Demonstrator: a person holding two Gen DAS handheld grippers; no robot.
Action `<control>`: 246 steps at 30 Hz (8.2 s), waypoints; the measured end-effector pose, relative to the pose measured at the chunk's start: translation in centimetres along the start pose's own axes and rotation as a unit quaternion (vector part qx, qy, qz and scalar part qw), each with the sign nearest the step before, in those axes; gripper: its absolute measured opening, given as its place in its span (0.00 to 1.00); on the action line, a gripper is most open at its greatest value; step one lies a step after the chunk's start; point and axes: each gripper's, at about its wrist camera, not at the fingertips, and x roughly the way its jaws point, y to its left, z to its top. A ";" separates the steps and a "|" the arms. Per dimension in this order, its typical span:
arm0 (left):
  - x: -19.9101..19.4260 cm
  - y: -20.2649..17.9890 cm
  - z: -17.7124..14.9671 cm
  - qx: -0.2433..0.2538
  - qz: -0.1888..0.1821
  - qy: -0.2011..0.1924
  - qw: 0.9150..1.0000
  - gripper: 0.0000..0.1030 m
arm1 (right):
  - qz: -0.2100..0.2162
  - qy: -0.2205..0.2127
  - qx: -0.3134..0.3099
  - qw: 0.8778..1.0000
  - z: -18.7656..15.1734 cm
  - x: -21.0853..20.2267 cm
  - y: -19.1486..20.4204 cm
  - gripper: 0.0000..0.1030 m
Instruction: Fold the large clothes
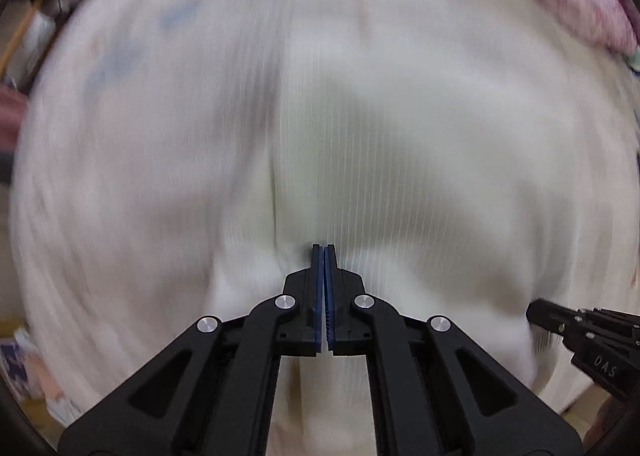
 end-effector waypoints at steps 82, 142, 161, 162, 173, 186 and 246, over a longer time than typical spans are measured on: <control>8.8 11.1 2.7 -0.134 -0.502 0.091 0.850 0.91 | 0.263 0.007 0.000 0.965 3.5 2.2 -7.0 0.94; -34.8 -4.7 -10.7 -0.010 -0.346 -0.052 0.937 0.29 | 0.130 -0.219 0.037 0.966 -13.5 -27.9 1.4 0.34; -35.4 -28.0 -12.3 -0.066 -0.317 -0.075 0.943 0.29 | 0.130 -0.189 -0.024 0.973 -11.1 -38.3 -15.3 0.34; -35.7 -29.2 -12.4 -0.065 -0.314 -0.077 0.944 0.29 | 0.131 -0.183 -0.025 0.974 -11.0 -38.8 -16.3 0.34; -35.9 -41.5 -9.5 0.018 -0.322 -0.054 0.945 0.29 | 0.122 -0.201 0.035 0.971 -12.1 -42.9 -25.0 0.34; -31.8 -54.4 -3.1 0.094 -0.326 -0.002 0.941 0.29 | 0.109 -0.214 0.131 0.962 -9.4 -45.6 -35.6 0.35; -7.3 -68.6 4.6 -0.023 -0.090 0.035 0.995 0.18 | 0.047 -0.150 0.089 0.984 7.4 -36.9 -52.2 0.28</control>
